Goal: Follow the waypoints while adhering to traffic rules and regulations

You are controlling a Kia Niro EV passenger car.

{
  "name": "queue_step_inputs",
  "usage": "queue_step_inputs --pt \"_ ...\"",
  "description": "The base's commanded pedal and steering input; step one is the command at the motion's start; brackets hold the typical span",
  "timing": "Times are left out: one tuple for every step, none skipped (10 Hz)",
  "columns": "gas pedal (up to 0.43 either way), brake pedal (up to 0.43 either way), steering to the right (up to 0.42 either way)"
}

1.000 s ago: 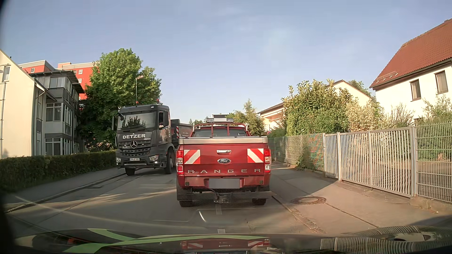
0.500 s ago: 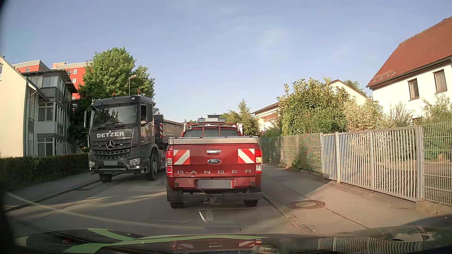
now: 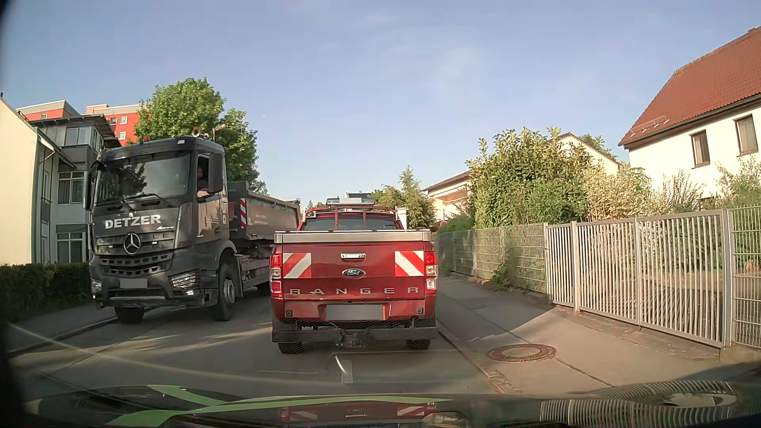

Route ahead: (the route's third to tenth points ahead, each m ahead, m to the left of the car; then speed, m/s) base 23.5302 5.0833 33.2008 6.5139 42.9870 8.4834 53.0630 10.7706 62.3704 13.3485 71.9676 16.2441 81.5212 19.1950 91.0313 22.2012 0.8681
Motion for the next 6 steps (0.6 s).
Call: queue_step_inputs --pt "0.0 0.0 -0.066" --pt "0.0 0.0 -0.081" --pt "0.0 0.0 -0.104" --pt "0.0 0.0 -0.128" --pt "0.0 0.0 -0.154" --pt "0.0 0.0 -0.183"
